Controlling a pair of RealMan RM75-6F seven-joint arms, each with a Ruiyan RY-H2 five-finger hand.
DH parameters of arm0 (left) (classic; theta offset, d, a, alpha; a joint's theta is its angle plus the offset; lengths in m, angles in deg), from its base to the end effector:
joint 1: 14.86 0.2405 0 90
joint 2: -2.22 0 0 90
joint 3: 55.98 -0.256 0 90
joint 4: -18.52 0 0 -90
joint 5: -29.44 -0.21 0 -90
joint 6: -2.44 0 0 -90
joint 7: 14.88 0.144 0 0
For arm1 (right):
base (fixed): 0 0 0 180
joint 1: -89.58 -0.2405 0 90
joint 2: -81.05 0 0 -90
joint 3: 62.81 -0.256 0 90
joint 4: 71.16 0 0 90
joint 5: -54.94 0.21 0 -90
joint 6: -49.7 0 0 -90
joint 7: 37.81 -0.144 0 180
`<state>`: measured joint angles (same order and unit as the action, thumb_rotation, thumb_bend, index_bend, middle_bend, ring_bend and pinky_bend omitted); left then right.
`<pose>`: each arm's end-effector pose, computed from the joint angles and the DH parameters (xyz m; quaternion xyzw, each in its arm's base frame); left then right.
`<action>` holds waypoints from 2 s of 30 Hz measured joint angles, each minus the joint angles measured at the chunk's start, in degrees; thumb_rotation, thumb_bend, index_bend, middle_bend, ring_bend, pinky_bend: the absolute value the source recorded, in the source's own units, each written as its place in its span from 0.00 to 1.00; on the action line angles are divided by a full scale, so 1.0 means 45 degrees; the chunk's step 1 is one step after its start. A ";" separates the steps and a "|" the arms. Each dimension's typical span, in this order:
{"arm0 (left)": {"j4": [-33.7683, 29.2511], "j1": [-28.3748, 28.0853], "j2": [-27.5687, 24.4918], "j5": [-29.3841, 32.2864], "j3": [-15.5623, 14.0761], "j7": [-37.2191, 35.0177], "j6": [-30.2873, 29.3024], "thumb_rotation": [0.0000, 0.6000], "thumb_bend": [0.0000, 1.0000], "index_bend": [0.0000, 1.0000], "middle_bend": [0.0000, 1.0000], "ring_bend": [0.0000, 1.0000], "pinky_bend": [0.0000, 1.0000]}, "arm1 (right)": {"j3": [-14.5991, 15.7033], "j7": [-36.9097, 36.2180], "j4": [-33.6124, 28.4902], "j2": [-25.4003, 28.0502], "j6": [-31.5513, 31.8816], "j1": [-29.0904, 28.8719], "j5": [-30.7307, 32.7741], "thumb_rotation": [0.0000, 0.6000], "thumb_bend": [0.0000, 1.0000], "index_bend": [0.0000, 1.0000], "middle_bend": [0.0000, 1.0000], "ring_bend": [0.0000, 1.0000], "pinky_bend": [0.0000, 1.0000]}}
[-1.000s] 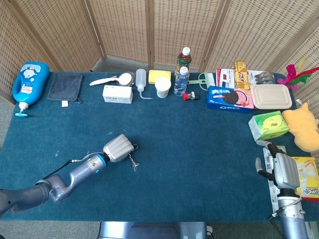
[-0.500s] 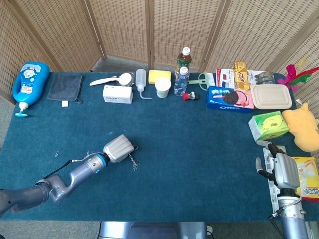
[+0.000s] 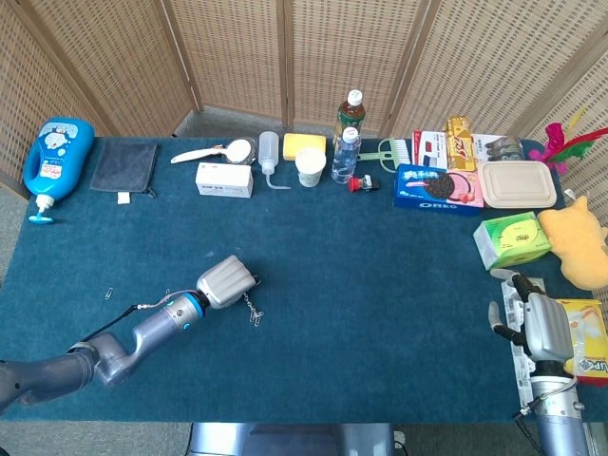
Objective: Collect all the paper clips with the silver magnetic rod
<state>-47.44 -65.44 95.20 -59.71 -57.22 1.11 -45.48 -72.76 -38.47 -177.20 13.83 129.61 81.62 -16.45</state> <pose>-0.1553 0.3476 -0.0605 -0.8975 -0.1147 -0.2675 0.3313 -0.2713 -0.2132 0.1360 0.4758 -0.5158 0.4549 0.5483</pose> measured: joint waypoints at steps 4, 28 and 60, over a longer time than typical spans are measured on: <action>-0.0094 0.0008 -0.0127 -0.0005 0.0036 0.0002 -0.0084 1.00 0.68 0.67 0.72 0.79 0.73 | 0.0004 -0.0042 0.0002 -0.0003 -0.0008 0.0003 -0.0021 1.00 0.51 0.28 0.31 0.30 0.38; -0.2639 0.0361 -0.3613 -0.0948 0.0275 -0.0466 -0.2039 1.00 0.68 0.68 0.73 0.79 0.73 | -0.0013 -0.0316 0.0277 -0.0332 -0.0309 -0.0249 -0.0275 1.00 0.51 0.28 0.31 0.31 0.39; -0.2308 0.1794 -0.3349 -0.0540 -0.0526 -0.0218 -0.1510 1.00 0.68 0.68 0.73 0.79 0.73 | 0.0124 -0.0390 0.0221 -0.0272 -0.0195 -0.0137 -0.0369 1.00 0.51 0.28 0.32 0.31 0.39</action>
<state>-57.83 -57.37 80.12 -62.14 -59.58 0.13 -52.28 -72.21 -40.22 -176.21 12.60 128.73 81.00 -18.11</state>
